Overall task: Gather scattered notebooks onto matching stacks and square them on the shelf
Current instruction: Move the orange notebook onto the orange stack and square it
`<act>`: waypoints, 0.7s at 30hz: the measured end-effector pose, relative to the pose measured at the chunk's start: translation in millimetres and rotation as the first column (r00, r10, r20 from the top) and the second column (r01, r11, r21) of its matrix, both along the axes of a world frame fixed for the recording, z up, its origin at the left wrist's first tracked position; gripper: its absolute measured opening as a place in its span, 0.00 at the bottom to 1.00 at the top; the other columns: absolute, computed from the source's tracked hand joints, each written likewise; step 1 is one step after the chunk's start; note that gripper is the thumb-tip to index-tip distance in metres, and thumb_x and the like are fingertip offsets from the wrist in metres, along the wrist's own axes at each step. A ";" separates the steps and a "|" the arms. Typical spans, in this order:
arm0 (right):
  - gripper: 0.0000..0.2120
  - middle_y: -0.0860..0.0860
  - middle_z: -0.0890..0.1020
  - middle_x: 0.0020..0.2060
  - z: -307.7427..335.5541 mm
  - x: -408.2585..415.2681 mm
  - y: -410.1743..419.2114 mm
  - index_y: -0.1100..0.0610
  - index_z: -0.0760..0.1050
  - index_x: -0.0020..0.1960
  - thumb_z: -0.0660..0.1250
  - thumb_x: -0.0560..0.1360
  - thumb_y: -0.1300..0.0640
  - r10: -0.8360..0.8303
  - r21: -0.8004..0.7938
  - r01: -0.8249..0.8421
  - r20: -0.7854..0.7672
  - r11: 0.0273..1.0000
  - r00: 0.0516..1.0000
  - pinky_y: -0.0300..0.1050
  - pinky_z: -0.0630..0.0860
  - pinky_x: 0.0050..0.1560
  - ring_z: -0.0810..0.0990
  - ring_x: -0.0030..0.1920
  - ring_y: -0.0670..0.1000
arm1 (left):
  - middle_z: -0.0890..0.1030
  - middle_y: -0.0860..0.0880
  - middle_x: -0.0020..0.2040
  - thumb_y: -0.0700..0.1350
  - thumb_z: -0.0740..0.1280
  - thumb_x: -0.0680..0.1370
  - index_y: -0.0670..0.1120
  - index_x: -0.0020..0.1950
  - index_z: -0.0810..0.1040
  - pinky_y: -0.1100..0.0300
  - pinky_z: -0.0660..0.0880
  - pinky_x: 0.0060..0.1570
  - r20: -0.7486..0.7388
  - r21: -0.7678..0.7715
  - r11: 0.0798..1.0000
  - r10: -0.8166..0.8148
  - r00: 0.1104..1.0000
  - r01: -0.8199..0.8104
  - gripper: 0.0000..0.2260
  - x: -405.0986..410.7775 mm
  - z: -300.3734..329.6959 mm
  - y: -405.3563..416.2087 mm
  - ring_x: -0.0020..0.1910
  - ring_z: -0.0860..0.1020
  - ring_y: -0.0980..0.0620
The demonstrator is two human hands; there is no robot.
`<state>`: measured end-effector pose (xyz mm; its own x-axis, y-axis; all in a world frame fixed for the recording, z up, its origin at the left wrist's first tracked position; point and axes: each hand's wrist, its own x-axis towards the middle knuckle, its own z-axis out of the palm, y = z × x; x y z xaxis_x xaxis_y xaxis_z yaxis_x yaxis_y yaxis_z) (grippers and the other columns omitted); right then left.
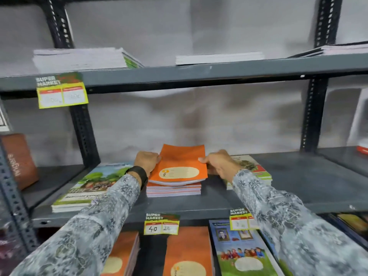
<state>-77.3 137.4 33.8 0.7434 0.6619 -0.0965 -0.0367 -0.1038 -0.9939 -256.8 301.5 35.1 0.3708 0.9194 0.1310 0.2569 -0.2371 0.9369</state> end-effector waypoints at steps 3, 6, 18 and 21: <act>0.17 0.57 0.89 0.45 -11.5 -8.3 16.5 0.63 0.80 0.54 0.81 0.68 0.61 -0.062 -0.082 0.070 0.091 0.994 0.994 0.49 0.87 0.38 0.89 0.44 0.57 | 0.87 0.42 0.48 0.41 0.76 0.73 0.43 0.45 0.88 0.49 0.82 0.58 -0.005 0.003 0.998 0.066 0.998 -0.066 0.03 -6.9 -11.2 7.1 0.50 0.86 0.43; 0.18 0.55 0.87 0.46 -21.8 -10.5 29.7 0.60 0.81 0.51 0.82 0.65 0.55 -0.125 -0.145 0.162 0.233 0.976 0.964 0.53 0.86 0.49 0.87 0.47 0.57 | 0.88 0.43 0.52 0.45 0.76 0.74 0.42 0.52 0.88 0.56 0.80 0.57 -0.060 0.036 0.995 0.090 0.994 -0.087 0.10 -7.5 -20.2 12.9 0.50 0.84 0.44; 0.17 0.60 0.89 0.41 -36.3 -20.0 32.5 0.69 0.85 0.47 0.79 0.71 0.53 -0.161 -0.086 0.220 0.439 0.972 0.884 0.55 0.84 0.53 0.88 0.46 0.58 | 0.88 0.45 0.53 0.50 0.79 0.71 0.47 0.53 0.89 0.53 0.80 0.60 -0.111 0.107 0.986 0.139 0.984 -0.127 0.13 -4.0 -31.2 25.6 0.55 0.85 0.43; 0.14 0.57 0.89 0.38 -39.8 -18.9 31.8 0.66 0.85 0.43 0.80 0.71 0.54 -0.153 -0.097 0.217 0.444 0.971 0.883 0.55 0.85 0.52 0.89 0.42 0.56 | 0.88 0.44 0.56 0.50 0.78 0.72 0.46 0.55 0.88 0.53 0.79 0.61 -0.102 0.123 0.984 0.140 0.985 -0.127 0.14 -5.0 -34.0 25.4 0.57 0.84 0.43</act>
